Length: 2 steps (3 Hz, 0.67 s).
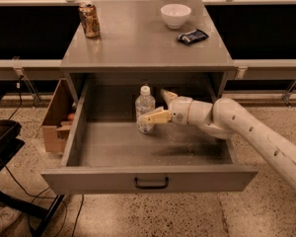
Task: Pick blue plastic bottle from top drawer and place on counter
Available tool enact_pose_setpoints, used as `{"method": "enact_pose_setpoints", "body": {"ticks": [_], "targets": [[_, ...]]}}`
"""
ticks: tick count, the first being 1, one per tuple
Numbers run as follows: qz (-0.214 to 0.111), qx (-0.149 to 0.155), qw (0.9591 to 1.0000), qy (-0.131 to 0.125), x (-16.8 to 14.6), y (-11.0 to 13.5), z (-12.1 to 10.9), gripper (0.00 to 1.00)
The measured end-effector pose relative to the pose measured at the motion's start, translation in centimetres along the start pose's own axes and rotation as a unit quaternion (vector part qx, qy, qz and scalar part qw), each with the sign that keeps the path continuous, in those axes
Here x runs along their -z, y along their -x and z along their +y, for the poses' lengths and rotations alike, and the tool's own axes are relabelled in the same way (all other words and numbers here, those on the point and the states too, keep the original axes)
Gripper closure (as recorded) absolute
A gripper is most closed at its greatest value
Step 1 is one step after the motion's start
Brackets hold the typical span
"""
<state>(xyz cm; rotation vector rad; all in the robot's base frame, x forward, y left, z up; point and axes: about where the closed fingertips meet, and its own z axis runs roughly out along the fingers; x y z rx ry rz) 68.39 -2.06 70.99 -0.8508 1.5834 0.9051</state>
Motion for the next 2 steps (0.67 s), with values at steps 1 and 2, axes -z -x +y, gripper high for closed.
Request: {"method": "enact_pose_setpoints", "body": {"ticks": [1,2], "targets": [[-0.031,0.014,0.9994,-0.004,-0.85,-0.53,0.37,0.17],[-0.051,0.029,0.9983,-0.007,-1.71,-0.42,0.53,0.4]]}}
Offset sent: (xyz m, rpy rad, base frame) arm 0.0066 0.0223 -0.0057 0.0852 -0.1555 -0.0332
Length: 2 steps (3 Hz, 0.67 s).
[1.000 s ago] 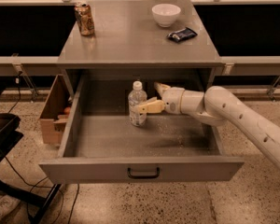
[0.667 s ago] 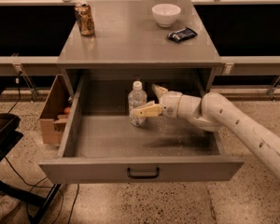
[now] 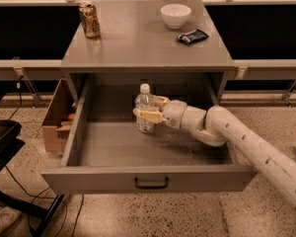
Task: Pick blue plastic bottle from top drawer and place on counter
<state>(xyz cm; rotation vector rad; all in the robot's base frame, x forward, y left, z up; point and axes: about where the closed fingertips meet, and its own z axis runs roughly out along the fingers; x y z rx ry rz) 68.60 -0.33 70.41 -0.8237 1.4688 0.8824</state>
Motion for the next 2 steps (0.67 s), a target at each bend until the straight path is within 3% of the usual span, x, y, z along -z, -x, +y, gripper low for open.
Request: {"method": "enact_pose_setpoints", "body": {"ticks": [2], "targets": [[-0.009,0.007,0.9999,-0.005,-0.61,-0.03,0.2,0.87]]}}
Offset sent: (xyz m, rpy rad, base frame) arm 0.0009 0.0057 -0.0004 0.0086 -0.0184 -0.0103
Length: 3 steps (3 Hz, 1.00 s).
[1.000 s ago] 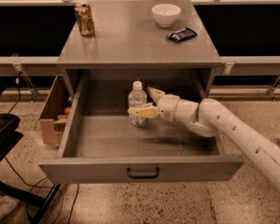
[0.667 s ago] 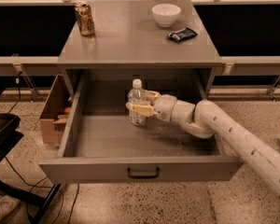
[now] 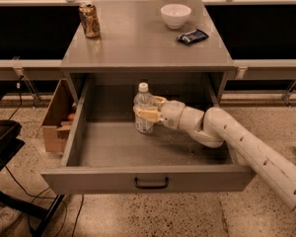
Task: Pick blue plastic bottle from top drawer and place on counter
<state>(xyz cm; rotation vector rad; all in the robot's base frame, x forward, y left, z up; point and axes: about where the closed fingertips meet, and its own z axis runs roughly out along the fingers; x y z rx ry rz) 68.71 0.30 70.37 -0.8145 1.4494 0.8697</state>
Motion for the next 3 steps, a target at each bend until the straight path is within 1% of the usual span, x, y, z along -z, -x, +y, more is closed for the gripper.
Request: {"method": "enact_pose_setpoints", "body": {"ticks": [1,2,3], "targets": [[-0.001,0.003,1.0,0.002,0.1,0.6,-0.1,1.0],[-0.013,0.023,0.9995,0.016,0.9,5.3,-0.7,1.0],[-0.024,0.032,0.9983,0.043,2.2,14.7,-3.0,1.0]]}}
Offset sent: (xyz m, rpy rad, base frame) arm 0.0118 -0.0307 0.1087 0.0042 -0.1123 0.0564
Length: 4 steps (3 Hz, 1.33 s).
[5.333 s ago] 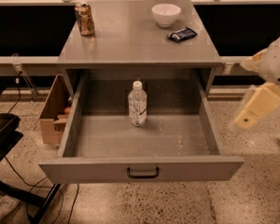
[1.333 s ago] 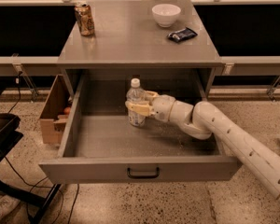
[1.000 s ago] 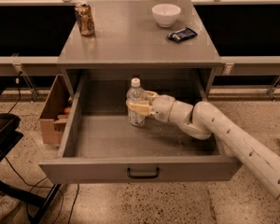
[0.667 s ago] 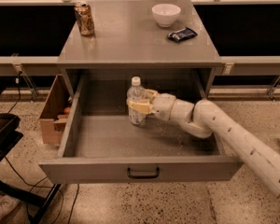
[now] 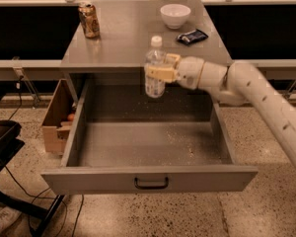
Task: Pick blue plastic bottle from top drawer and place on counter
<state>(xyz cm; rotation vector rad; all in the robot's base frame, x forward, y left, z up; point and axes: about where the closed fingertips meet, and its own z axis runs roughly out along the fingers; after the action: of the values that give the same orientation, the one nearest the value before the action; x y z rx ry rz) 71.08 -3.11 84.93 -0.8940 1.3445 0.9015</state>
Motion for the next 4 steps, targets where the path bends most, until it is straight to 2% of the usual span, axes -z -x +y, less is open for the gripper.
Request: {"method": "enact_pose_setpoints", "body": {"ticks": [1,2,3,4], "targets": [[-0.017,-0.007,0.9998,0.004,0.6,6.4,-2.6,1.0],[-0.022,-0.015,0.9996,0.006,-1.2,11.3,-5.1,1.0],[-0.045,-0.006,0.9989,-0.012,-3.3,16.2,-7.8,1.0],[-0.052,0.001,0.9983,-0.025,-5.4,18.6,-9.6,1.0]]}}
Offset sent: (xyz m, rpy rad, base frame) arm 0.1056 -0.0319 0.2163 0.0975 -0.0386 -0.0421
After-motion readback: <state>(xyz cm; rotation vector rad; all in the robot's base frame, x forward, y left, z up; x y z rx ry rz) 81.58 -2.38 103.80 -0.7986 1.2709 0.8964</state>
